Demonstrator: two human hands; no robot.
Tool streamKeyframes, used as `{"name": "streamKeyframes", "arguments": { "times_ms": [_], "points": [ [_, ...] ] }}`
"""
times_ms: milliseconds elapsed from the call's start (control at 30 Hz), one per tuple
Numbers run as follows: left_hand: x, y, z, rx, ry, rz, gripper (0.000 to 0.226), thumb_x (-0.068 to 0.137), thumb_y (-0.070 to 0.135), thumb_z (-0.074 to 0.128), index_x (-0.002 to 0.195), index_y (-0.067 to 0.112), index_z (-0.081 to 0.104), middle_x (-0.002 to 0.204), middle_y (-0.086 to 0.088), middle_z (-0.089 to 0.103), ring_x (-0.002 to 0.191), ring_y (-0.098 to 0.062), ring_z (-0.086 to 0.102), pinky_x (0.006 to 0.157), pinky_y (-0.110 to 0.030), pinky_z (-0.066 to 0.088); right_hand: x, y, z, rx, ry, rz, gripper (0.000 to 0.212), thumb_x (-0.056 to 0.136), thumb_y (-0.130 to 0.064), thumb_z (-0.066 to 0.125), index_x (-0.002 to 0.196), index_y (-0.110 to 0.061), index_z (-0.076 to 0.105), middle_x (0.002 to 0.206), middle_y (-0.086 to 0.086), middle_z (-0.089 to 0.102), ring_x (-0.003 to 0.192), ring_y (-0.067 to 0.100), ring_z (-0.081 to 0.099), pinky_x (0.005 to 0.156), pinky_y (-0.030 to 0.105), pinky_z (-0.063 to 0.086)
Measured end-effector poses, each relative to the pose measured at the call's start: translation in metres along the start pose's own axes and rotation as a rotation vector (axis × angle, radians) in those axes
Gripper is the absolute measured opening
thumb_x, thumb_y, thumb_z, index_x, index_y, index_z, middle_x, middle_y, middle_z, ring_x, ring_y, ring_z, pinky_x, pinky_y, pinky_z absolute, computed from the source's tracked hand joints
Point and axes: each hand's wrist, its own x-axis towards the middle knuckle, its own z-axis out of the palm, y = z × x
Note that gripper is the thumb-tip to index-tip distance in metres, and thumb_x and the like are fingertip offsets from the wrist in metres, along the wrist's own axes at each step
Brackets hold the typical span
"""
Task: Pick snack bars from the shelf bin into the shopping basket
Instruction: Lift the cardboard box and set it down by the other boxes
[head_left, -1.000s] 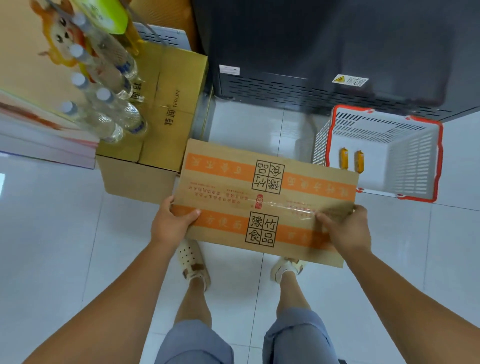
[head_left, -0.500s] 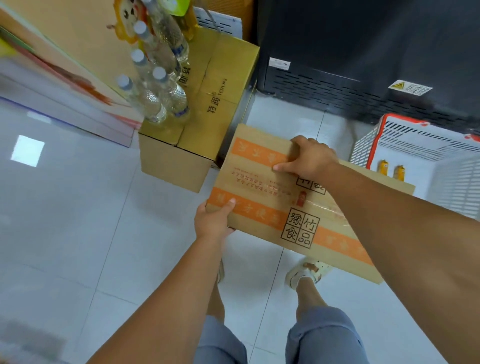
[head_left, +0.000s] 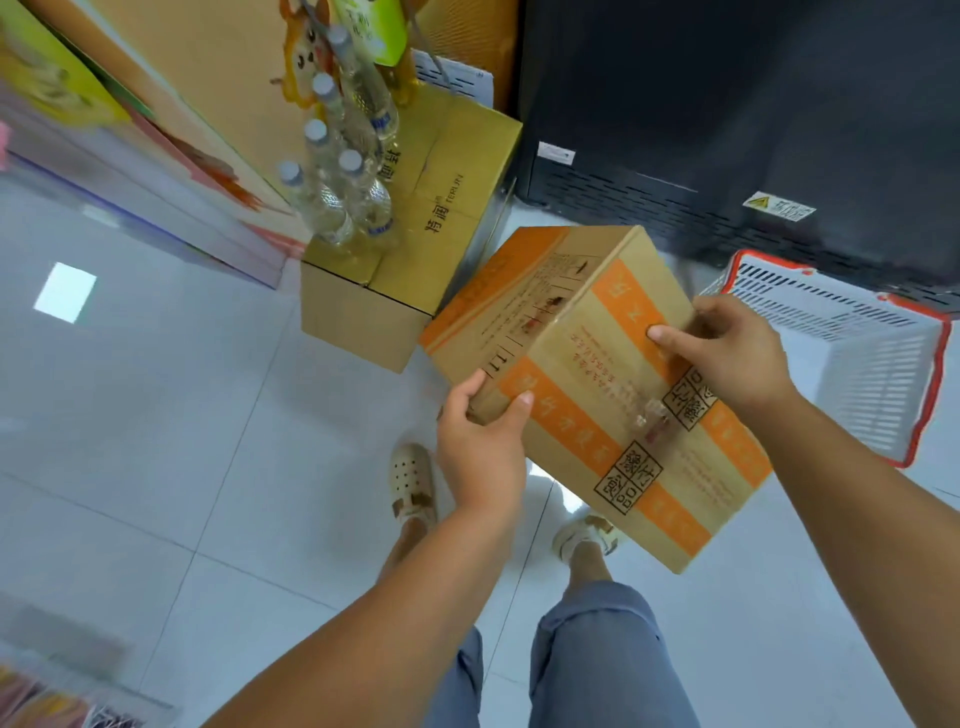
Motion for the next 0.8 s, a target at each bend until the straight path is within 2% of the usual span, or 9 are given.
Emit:
{"name": "streamKeyframes", "arguments": {
  "times_ms": [67, 133, 300, 467, 533, 600, 700, 800],
  "points": [
    [-0.012, 0.000, 0.001, 0.020, -0.005, 0.005, 0.043, 0.074, 0.034, 0.084, 0.093, 0.062, 0.058, 0.118, 0.012, 0.066, 0.109, -0.015, 0.065, 0.090, -0.041, 0.057, -0.007, 0.004, -0.004, 0.055, -0.005, 0.024, 0.054, 0.063, -0.057, 0.083, 0.104, -0.029, 0.063, 0.107, -0.006, 0.070, 0.101, 0.017, 0.065, 0.092, 0.046, 0.053],
    [-0.018, 0.001, 0.001, 0.025, -0.010, 0.007, 0.043, 0.076, 0.032, 0.083, 0.094, 0.060, 0.057, 0.119, 0.012, 0.064, 0.109, -0.016, 0.065, 0.089, -0.042, 0.058, -0.010, 0.007, -0.006, 0.084, -0.012, 0.032, 0.047, 0.067, -0.050, 0.085, 0.102, -0.028, 0.063, 0.104, -0.007, 0.069, 0.098, 0.016, 0.066, 0.092, 0.047, 0.053],
    [-0.018, 0.005, 0.001, 0.044, -0.004, 0.012, 0.043, 0.076, 0.032, 0.083, 0.091, 0.062, 0.056, 0.120, 0.010, 0.063, 0.108, -0.017, 0.066, 0.088, -0.042, 0.058, -0.012, 0.006, -0.005, 0.113, -0.016, 0.023, 0.039, 0.070, -0.046, 0.084, 0.098, -0.034, 0.060, 0.107, -0.010, 0.067, 0.102, 0.015, 0.064, 0.095, 0.042, 0.052],
    [-0.007, 0.004, -0.005, 0.027, 0.002, -0.043, 0.040, 0.075, 0.032, 0.083, 0.093, 0.059, 0.059, 0.117, 0.013, 0.067, 0.109, -0.016, 0.066, 0.089, -0.043, 0.058, -0.008, 0.001, 0.006, 0.022, -0.002, 0.016, 0.058, 0.070, -0.059, 0.078, 0.117, -0.032, 0.061, 0.118, -0.011, 0.065, 0.109, 0.016, 0.061, 0.093, 0.038, 0.050],
    [0.001, 0.005, -0.010, -0.019, 0.004, -0.099, 0.038, 0.077, 0.029, 0.083, 0.093, 0.056, 0.061, 0.113, 0.013, 0.069, 0.105, -0.016, 0.068, 0.088, -0.045, 0.058, -0.006, -0.006, 0.016, -0.038, -0.010, -0.017, 0.057, 0.076, -0.058, 0.074, 0.124, -0.033, 0.058, 0.120, -0.009, 0.063, 0.111, 0.018, 0.059, 0.090, 0.036, 0.047],
    [0.011, 0.007, -0.016, -0.052, 0.021, -0.138, 0.036, 0.080, 0.027, 0.081, 0.100, 0.050, 0.062, 0.108, 0.015, 0.068, 0.101, -0.017, 0.069, 0.085, -0.042, 0.060, -0.002, -0.017, 0.031, -0.097, -0.033, -0.073, 0.057, 0.082, -0.055, 0.070, 0.132, -0.031, 0.054, 0.125, -0.005, 0.060, 0.114, 0.021, 0.056, 0.091, 0.037, 0.045],
    [0.034, 0.004, -0.027, -0.079, 0.084, -0.193, 0.046, 0.085, 0.023, 0.077, 0.126, 0.035, 0.059, 0.102, 0.016, 0.060, 0.095, -0.017, 0.069, 0.078, -0.038, 0.061, 0.014, -0.034, 0.061, -0.232, -0.127, -0.149, 0.058, 0.085, -0.054, 0.066, 0.135, -0.028, 0.050, 0.128, 0.005, 0.058, 0.118, 0.028, 0.052, 0.094, 0.040, 0.044],
    [0.068, -0.012, -0.040, -0.090, 0.140, -0.264, 0.046, 0.088, 0.022, 0.074, 0.131, 0.027, 0.058, 0.110, 0.004, 0.065, 0.096, -0.021, 0.069, 0.081, -0.043, 0.061, 0.028, -0.039, 0.096, -0.356, -0.227, -0.209, 0.070, 0.087, -0.054, 0.064, 0.146, -0.027, 0.038, 0.137, 0.008, 0.051, 0.127, 0.029, 0.043, 0.104, 0.040, 0.036]
  ]
}}
